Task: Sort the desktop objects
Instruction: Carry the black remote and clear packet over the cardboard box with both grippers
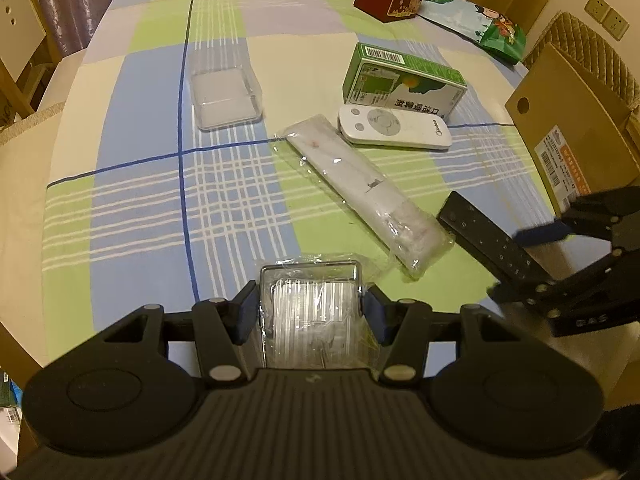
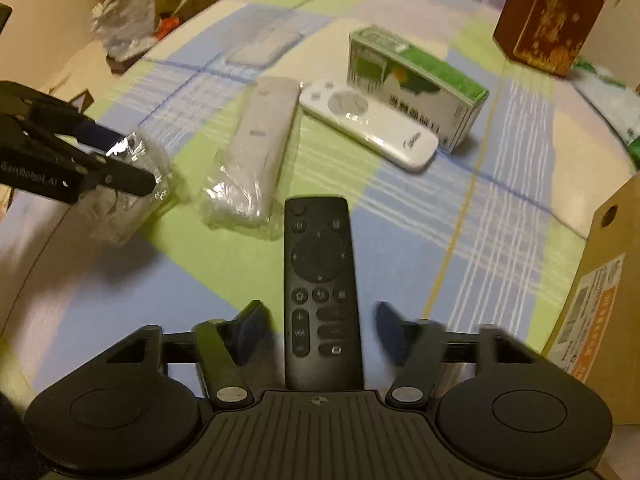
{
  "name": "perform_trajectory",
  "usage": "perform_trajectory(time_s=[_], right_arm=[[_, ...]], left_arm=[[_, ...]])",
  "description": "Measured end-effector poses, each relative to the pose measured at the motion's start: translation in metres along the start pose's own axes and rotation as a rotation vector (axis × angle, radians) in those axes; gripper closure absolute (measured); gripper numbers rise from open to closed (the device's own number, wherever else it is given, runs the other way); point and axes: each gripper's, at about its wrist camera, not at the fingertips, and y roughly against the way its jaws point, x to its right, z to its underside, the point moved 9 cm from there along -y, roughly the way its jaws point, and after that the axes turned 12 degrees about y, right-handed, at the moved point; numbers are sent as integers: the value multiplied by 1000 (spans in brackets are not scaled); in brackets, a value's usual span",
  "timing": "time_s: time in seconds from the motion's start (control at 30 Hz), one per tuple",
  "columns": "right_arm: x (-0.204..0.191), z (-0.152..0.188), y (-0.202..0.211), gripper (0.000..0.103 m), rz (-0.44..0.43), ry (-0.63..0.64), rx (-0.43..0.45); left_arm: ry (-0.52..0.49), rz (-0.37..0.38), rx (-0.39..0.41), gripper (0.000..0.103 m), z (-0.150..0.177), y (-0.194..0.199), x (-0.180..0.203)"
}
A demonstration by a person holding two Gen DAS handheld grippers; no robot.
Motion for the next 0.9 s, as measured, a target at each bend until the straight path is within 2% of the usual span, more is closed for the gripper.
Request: perform_trajectory(time_s=[0.13, 0.33, 0.5, 0.67, 0.9], right_arm=[[-4, 5, 2, 65, 3, -15, 4], [-6, 16, 29, 65, -90, -122, 20], [-1, 10, 68, 65, -144, -196, 111], [11, 4, 106, 65, -170, -254, 213], [40, 10, 152, 65, -161, -321, 302]], left_arm=[[-9, -15, 8, 53, 2, -2, 3], [-26, -26, 5, 54, 6, 3, 13], [-45, -31, 12, 54, 9, 13, 25], [-75, -12, 71, 54, 0, 37, 49], [-129, 11, 150, 54, -20, 68, 96]])
